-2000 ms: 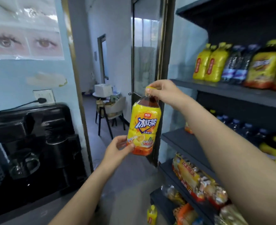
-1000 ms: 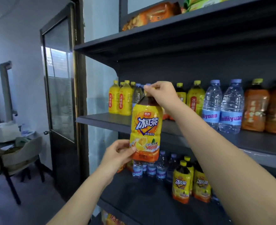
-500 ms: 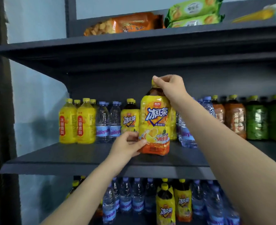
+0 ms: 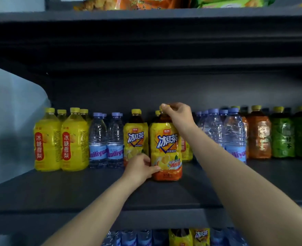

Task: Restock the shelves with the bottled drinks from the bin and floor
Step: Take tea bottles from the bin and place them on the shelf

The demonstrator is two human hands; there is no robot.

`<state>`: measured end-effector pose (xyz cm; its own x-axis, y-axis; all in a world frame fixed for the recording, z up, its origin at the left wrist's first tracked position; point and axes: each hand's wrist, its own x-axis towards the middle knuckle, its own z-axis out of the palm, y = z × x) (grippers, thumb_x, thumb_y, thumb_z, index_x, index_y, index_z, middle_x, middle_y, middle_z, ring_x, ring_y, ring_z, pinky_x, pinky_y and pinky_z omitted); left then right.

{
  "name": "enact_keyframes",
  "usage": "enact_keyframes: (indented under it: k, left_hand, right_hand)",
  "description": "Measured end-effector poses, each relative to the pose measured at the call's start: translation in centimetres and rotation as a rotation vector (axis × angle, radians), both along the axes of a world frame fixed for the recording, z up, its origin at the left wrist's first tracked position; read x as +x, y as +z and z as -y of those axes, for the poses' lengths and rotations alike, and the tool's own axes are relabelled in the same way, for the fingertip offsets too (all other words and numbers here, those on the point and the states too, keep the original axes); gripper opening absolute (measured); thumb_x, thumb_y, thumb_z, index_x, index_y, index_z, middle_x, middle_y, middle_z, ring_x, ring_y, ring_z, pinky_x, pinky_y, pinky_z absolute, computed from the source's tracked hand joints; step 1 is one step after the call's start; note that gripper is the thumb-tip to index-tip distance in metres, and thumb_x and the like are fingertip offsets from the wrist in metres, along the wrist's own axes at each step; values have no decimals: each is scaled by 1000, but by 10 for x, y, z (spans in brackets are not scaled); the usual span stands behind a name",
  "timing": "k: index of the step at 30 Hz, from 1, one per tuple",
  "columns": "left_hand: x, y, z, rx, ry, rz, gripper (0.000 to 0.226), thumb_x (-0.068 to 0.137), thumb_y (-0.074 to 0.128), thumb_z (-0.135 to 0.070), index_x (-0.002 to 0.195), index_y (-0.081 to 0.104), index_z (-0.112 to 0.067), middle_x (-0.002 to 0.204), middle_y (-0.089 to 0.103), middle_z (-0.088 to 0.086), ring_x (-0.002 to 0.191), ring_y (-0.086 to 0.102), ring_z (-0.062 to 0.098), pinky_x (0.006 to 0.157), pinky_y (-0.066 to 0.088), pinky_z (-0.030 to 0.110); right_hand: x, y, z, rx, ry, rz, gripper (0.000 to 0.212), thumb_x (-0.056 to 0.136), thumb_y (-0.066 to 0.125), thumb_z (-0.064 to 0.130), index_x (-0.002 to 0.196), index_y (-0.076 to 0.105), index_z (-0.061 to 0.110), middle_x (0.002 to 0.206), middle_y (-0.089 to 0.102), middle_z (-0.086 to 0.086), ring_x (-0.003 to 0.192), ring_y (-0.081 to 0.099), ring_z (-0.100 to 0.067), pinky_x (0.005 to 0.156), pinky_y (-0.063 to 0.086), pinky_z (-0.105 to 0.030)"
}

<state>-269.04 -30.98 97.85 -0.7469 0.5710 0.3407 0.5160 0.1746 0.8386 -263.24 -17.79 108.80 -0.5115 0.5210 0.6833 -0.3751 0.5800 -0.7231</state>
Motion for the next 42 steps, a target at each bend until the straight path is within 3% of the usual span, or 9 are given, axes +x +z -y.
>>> enact_keyframes:
  k: [7, 12, 16, 20, 22, 28, 32, 36, 42]
  left_hand:
    - [1, 4, 2, 38, -70, 124, 23, 79, 72, -9, 87, 51, -10, 88, 58, 4, 83, 61, 17, 79, 57, 33]
    - [10, 11, 1, 84, -41, 210, 36, 81, 72, -14, 106, 46, -11, 107, 56, 9, 100, 59, 21, 80, 54, 34]
    - [12, 10, 0, 105, -20, 236, 42, 80, 71, -14, 114, 48, -8, 99, 55, 5, 97, 57, 19, 78, 55, 33]
    - [8, 10, -2, 117, -3, 252, 47, 80, 72, -12, 119, 49, -4, 102, 57, 7, 98, 59, 20, 73, 56, 30]
    - [5, 10, -5, 110, 15, 253, 49, 80, 72, -12, 122, 48, -4, 111, 58, 11, 103, 59, 22, 77, 55, 32]
    - [-11, 9, -20, 82, 53, 204, 47, 80, 71, -14, 121, 51, -2, 119, 60, 15, 108, 60, 25, 81, 54, 33]
    - [-25, 8, -29, 38, 109, 123, 44, 78, 74, -17, 114, 56, 1, 117, 60, 16, 107, 61, 28, 83, 55, 36]
    - [-38, 8, -36, -65, 178, -53, 41, 76, 77, -28, 103, 63, -1, 100, 68, 16, 91, 68, 28, 83, 56, 42]
    - [-50, 11, -45, -182, 281, -229, 33, 75, 75, -38, 87, 68, -8, 88, 71, 7, 86, 66, 22, 82, 54, 38]
  right_hand:
    - [3, -14, -14, -22, 114, 100, 48, 82, 70, 29, 122, 59, 5, 111, 67, -8, 100, 66, -21, 87, 55, -34]
    - [21, -39, -20, -73, 213, 199, 68, 78, 74, 24, 139, 43, 19, 113, 64, -3, 90, 66, -12, 72, 56, -21]
    - [31, -45, -27, -77, 266, 291, 84, 73, 77, 13, 144, 35, 24, 119, 60, -1, 95, 63, -12, 78, 55, -27]
    - [30, -44, -31, -90, 264, 289, 82, 73, 77, 10, 143, 37, 23, 99, 59, 11, 85, 62, -6, 70, 55, -26]
    - [27, -44, -31, -98, 263, 278, 81, 73, 76, 8, 143, 37, 22, 101, 59, 9, 82, 62, -5, 67, 55, -25]
    - [11, -47, -40, -77, 221, 275, 83, 73, 77, 10, 144, 35, 21, 128, 54, -4, 102, 59, -17, 74, 54, -29]
    - [-4, -48, -50, -57, 180, 290, 86, 72, 79, 15, 145, 34, 20, 130, 55, -6, 111, 59, -23, 87, 55, -38]
    - [-18, -47, -57, -22, 140, 319, 88, 70, 80, 19, 145, 33, 19, 129, 58, -8, 112, 59, -23, 92, 53, -43]
    - [-34, -48, -66, 30, 77, 334, 90, 69, 81, 23, 145, 33, 18, 129, 58, -8, 115, 58, -24, 95, 51, -44]
